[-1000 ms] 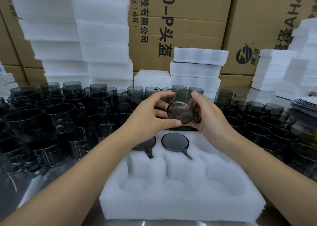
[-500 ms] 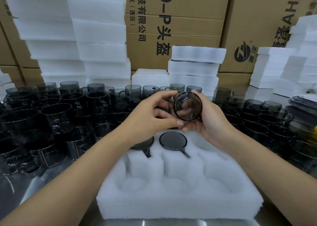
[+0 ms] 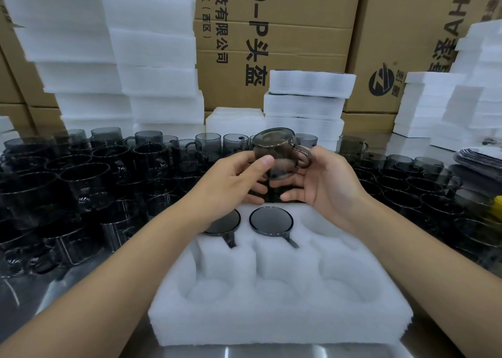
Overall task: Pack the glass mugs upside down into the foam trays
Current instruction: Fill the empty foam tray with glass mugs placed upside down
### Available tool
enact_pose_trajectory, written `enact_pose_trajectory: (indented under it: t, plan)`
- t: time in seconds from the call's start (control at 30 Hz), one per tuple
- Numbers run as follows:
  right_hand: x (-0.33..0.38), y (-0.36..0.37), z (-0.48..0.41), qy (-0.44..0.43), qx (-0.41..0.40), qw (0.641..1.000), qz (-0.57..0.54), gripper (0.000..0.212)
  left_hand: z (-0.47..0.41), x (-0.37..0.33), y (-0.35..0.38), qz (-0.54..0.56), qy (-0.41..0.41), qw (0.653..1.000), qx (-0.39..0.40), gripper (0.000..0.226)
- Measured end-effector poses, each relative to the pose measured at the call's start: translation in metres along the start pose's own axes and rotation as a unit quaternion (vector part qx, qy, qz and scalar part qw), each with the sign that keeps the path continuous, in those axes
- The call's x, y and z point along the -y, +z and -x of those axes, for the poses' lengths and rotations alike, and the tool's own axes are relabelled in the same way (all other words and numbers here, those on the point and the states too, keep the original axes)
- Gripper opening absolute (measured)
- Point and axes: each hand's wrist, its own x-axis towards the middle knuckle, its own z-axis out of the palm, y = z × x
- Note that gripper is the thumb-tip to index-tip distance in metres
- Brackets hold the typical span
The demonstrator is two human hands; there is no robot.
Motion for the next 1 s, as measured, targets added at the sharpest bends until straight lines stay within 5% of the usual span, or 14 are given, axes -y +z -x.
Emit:
enact_pose_trajectory:
  t: [0.23,0.4,0.67,1.0]
  plan:
    - [0.028,-0.017,0.001,-0.044,-0.001,0.999,0.031,0.031,0.001,0.002,0.0,-0.024,0.009,0.999,0.043,0.011]
    - [0.05,-0.037,0.008,-0.055,0.088,0.983,0.15,0.031,0.001,0.003,-0.001,-0.03,-0.012,0.999,0.043,0.023]
    - [0.055,-0.042,0.019,-0.018,0.246,0.907,0.34,0.036,0.001,0.0,0.002,-0.032,-0.025,0.999,0.029,0.011]
    - [0.062,-0.043,0.027,0.032,0.235,0.86,0.452,0.038,-0.001,0.003,0.002,-0.05,-0.025,0.998,0.037,0.016]
